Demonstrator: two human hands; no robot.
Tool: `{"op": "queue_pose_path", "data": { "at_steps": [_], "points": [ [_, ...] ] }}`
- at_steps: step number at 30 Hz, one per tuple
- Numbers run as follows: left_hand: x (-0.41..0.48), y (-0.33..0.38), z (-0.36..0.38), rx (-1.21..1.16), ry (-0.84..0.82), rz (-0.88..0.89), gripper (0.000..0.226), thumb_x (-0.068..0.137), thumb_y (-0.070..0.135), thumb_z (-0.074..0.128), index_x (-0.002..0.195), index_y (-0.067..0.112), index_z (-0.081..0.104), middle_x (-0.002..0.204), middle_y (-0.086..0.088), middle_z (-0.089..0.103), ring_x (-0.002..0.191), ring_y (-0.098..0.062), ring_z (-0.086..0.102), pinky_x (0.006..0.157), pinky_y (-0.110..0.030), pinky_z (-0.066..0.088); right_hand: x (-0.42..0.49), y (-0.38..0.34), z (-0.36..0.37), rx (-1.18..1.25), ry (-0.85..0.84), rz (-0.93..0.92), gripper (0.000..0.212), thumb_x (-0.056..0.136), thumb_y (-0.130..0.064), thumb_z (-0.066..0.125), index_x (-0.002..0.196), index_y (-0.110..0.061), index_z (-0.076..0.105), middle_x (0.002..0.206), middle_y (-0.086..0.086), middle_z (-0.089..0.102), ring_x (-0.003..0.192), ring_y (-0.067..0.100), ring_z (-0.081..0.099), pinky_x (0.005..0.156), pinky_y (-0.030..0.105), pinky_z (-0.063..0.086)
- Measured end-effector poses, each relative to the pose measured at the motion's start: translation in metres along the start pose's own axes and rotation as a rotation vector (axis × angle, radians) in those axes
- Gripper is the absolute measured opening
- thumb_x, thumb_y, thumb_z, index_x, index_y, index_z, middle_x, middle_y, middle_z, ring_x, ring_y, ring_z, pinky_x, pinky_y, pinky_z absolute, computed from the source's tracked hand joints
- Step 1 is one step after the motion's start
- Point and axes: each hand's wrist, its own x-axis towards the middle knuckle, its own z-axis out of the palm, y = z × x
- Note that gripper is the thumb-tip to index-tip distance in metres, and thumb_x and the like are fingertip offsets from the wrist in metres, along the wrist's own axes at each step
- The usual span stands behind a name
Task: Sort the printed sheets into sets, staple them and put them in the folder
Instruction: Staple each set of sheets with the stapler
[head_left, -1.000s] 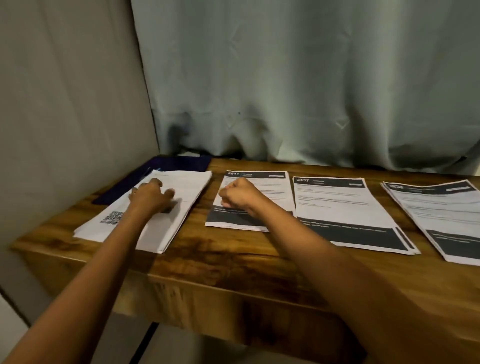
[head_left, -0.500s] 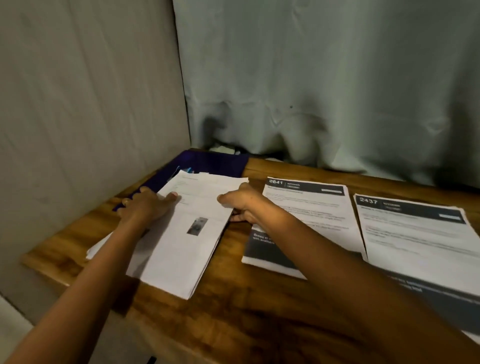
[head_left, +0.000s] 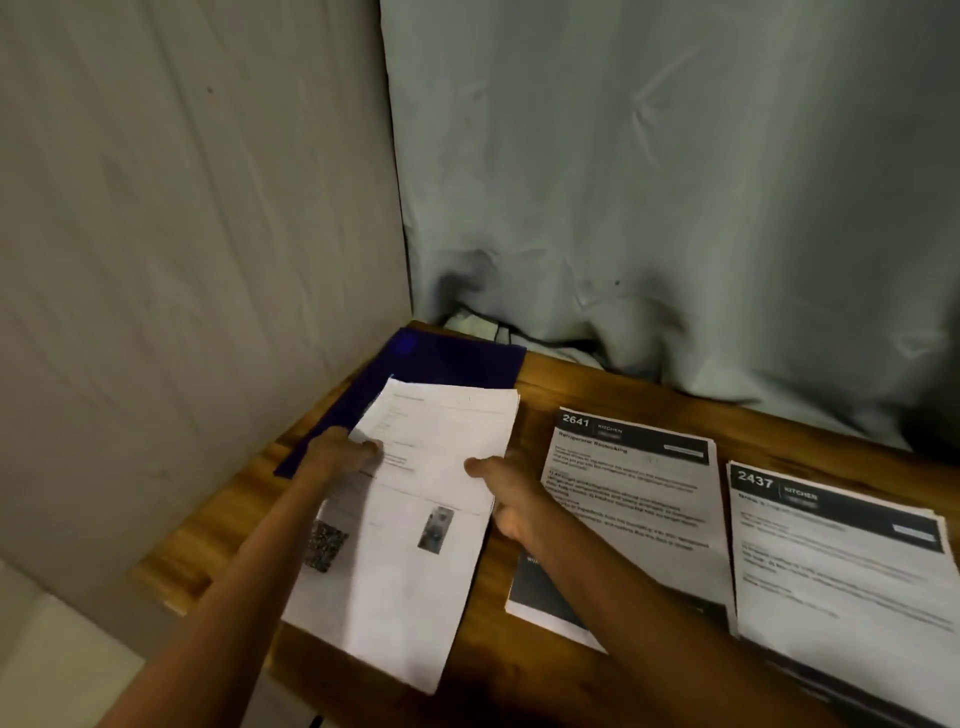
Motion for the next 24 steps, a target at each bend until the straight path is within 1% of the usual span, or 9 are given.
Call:
{"op": "queue_pose_path", "data": {
  "at_steps": [3, 6, 7, 10, 12, 15, 17, 21, 24],
  "points": [
    [-0.013, 0.017, -0.021, -0.228, -0.033, 0.089, 0.027, 0.089, 0.009, 0.066, 0.114, -0.001, 0.061, 0.107, -0.014, 0.065, 0.102, -0.032, 0.063, 0.084, -0.034, 0.051, -0.009, -0.033, 0.000, -0.050, 0.020, -0.059, 0.022, 0.087, 0.004, 0.059, 0.103, -0.010, 0.060, 0.117, 0.015, 0.064, 0.102, 0.034, 0.062, 0.088, 0.043, 0.052],
    [-0.036, 0.050, -0.051, -0.472, -0.119, 0.161, 0.024, 0.093, 0.003, 0.058, 0.116, -0.003, 0.058, 0.111, -0.018, 0.065, 0.075, -0.018, 0.069, 0.070, -0.030, 0.058, -0.023, -0.079, -0.001, -0.063, -0.019, -0.211, 0.032, 0.089, 0.006, 0.056, 0.120, -0.002, 0.058, 0.121, 0.015, 0.062, 0.105, 0.032, 0.061, 0.084, 0.037, 0.051],
    [-0.041, 0.059, -0.061, -0.522, -0.130, 0.187, 0.025, 0.093, 0.004, 0.058, 0.116, -0.003, 0.058, 0.112, -0.017, 0.065, 0.074, -0.018, 0.069, 0.069, -0.030, 0.059, -0.028, -0.095, -0.001, -0.080, -0.044, -0.263, 0.033, 0.090, 0.005, 0.055, 0.123, -0.001, 0.057, 0.120, 0.013, 0.061, 0.104, 0.029, 0.061, 0.082, 0.034, 0.051],
    [-0.058, 0.084, -0.089, -0.611, -0.152, 0.304, 0.037, 0.088, 0.016, 0.065, 0.122, 0.001, 0.057, 0.116, -0.014, 0.068, 0.098, -0.030, 0.068, 0.083, -0.042, 0.057, -0.045, -0.138, -0.002, -0.155, -0.137, -0.385, 0.028, 0.094, -0.005, 0.054, 0.121, -0.009, 0.058, 0.116, 0.004, 0.064, 0.101, 0.022, 0.064, 0.079, 0.030, 0.053],
    [-0.072, 0.093, -0.101, -0.658, -0.154, 0.359, 0.045, 0.084, 0.026, 0.069, 0.121, 0.004, 0.057, 0.117, -0.011, 0.068, 0.104, -0.031, 0.067, 0.086, -0.046, 0.055, -0.054, -0.158, -0.001, -0.220, -0.184, -0.432, 0.021, 0.096, -0.011, 0.053, 0.115, -0.019, 0.057, 0.110, -0.004, 0.065, 0.097, 0.016, 0.065, 0.079, 0.031, 0.055],
    [-0.089, 0.094, -0.105, -0.695, -0.079, 0.397, 0.037, 0.084, 0.031, 0.066, 0.115, 0.012, 0.056, 0.118, -0.006, 0.067, 0.105, -0.025, 0.066, 0.086, -0.044, 0.055, -0.061, -0.171, 0.000, -0.276, -0.195, -0.469, 0.018, 0.095, -0.017, 0.055, 0.114, -0.020, 0.058, 0.111, 0.002, 0.067, 0.100, 0.022, 0.066, 0.084, 0.041, 0.056],
    [-0.097, 0.085, -0.102, -0.682, -0.027, 0.391, 0.038, 0.085, 0.038, 0.068, 0.114, 0.019, 0.054, 0.120, -0.002, 0.066, 0.108, -0.022, 0.065, 0.088, -0.044, 0.053, -0.065, -0.166, -0.001, -0.315, -0.194, -0.488, 0.019, 0.094, -0.018, 0.057, 0.114, -0.017, 0.058, 0.113, 0.005, 0.067, 0.099, 0.021, 0.066, 0.084, 0.041, 0.056],
    [-0.113, 0.072, -0.084, -0.628, 0.059, 0.362, 0.039, 0.095, 0.029, 0.054, 0.127, 0.017, 0.036, 0.116, 0.010, 0.057, 0.103, -0.006, 0.059, 0.084, -0.026, 0.053, -0.070, -0.139, 0.001, -0.349, -0.182, -0.440, 0.029, 0.093, -0.013, 0.059, 0.121, -0.014, 0.055, 0.113, 0.003, 0.063, 0.099, 0.019, 0.064, 0.080, 0.030, 0.054],
    [-0.117, 0.072, -0.074, -0.616, 0.104, 0.355, 0.027, 0.099, 0.024, 0.047, 0.122, 0.018, 0.034, 0.110, 0.015, 0.054, 0.101, -0.003, 0.056, 0.079, -0.018, 0.049, -0.068, -0.126, 0.005, -0.340, -0.147, -0.415, 0.031, 0.092, -0.015, 0.061, 0.122, -0.015, 0.055, 0.115, 0.002, 0.062, 0.105, 0.021, 0.061, 0.087, 0.036, 0.053]
  ]
}}
